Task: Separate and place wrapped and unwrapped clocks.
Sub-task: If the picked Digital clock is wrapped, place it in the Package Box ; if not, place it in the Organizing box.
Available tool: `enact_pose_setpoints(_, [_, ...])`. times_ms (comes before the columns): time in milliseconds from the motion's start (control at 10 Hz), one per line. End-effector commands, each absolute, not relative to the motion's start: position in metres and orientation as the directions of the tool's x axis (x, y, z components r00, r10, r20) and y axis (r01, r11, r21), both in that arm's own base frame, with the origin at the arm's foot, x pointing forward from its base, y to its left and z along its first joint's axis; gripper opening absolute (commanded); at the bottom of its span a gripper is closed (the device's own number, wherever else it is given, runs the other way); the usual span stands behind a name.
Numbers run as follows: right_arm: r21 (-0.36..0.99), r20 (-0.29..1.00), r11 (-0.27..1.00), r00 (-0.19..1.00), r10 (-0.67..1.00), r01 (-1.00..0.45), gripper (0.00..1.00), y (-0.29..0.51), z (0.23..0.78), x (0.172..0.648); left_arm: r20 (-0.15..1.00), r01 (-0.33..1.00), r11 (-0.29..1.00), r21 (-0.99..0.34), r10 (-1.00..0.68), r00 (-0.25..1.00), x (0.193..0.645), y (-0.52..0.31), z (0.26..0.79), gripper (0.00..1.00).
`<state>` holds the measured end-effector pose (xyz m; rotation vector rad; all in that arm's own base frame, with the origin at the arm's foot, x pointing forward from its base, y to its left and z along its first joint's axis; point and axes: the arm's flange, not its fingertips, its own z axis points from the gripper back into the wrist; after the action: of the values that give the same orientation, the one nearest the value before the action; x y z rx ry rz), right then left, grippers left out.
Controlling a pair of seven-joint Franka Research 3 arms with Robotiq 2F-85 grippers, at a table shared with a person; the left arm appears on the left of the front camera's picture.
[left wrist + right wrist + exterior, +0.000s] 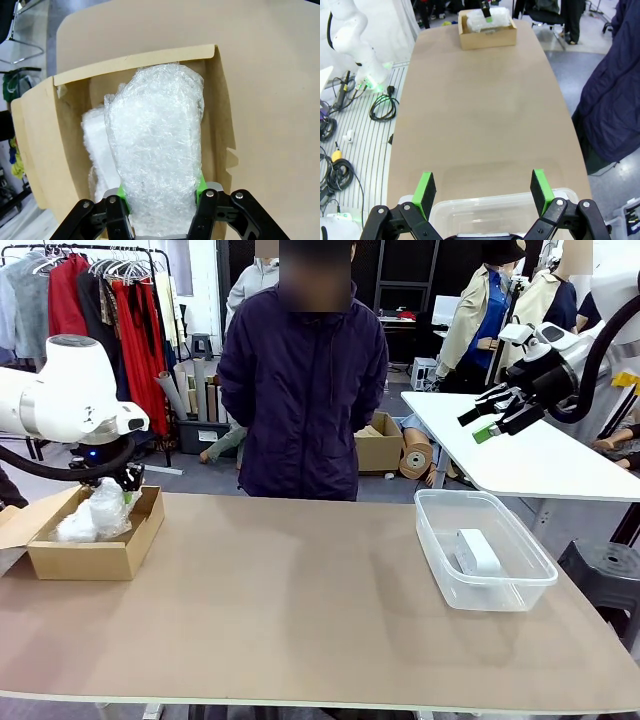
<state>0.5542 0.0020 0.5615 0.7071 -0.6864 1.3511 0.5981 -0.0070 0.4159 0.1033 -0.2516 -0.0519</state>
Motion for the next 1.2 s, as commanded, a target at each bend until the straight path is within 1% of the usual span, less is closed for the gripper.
enact_pose_setpoints(0, [0.050,0.785,0.081,0.089,0.612,-0.995,1.00,0.003,0.563,0.553,0.240,0.019,0.995,0.096,-0.042,0.970,0.600,-0.012,0.409,0.00])
enact_pose_setpoints(400, [0.050,0.785,0.081,0.089,0.612,-0.995,1.00,0.003,0.563,0.553,0.233,0.001,0.997,0.076,-0.018,0.972,0.599,-0.011,0.399,0.00])
enact_pose_setpoints(1100, [0.050,0.785,0.081,0.089,0.612,-0.995,1.00,0.003,0.563,0.553,0.195,0.025,0.999,0.040,-0.032,0.980,0.606,-0.015,0.373,0.00])
